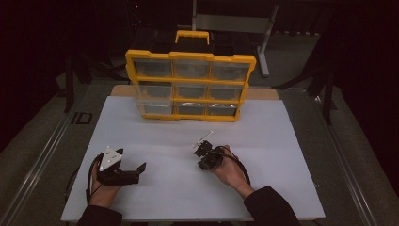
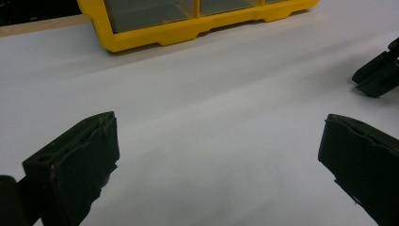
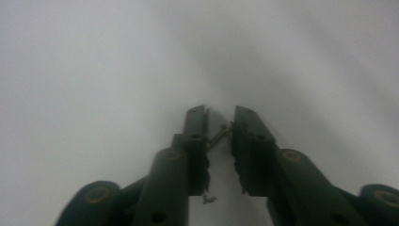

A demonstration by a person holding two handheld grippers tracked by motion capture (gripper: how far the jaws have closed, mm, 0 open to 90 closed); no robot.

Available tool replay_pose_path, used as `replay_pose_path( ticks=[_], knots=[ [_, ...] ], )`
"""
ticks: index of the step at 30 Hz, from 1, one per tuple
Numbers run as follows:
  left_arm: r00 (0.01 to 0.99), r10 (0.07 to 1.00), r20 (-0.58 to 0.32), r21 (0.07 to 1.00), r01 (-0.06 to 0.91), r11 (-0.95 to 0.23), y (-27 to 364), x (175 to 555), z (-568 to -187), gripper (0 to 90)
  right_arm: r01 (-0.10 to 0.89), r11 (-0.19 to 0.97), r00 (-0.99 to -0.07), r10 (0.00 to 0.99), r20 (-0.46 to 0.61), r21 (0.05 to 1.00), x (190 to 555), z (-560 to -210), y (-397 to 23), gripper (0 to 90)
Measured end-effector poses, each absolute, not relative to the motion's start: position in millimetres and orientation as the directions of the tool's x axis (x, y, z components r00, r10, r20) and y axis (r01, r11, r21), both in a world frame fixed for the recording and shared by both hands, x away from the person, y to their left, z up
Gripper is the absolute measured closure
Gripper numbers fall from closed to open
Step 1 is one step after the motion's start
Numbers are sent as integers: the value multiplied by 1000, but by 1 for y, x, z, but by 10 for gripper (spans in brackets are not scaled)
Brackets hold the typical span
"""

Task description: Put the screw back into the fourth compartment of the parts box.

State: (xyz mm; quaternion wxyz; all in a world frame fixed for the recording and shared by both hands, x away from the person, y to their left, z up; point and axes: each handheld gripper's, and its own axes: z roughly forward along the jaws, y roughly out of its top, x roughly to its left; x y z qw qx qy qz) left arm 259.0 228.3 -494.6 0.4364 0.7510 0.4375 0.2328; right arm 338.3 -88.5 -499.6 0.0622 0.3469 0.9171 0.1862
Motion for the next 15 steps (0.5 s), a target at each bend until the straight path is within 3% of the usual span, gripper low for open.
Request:
replay_pose_path(
  ticks=[4, 15],
  knots=[
    [508, 861, -33, 859, 455, -235, 228, 259, -495, 1, 597, 705, -766, 643, 11, 384, 340, -500, -88, 835],
    [511, 859, -27, 857, 455, -243, 228, 259, -495, 1, 567, 720, -791, 612, 19, 401, 344, -501, -91, 835]
  ],
)
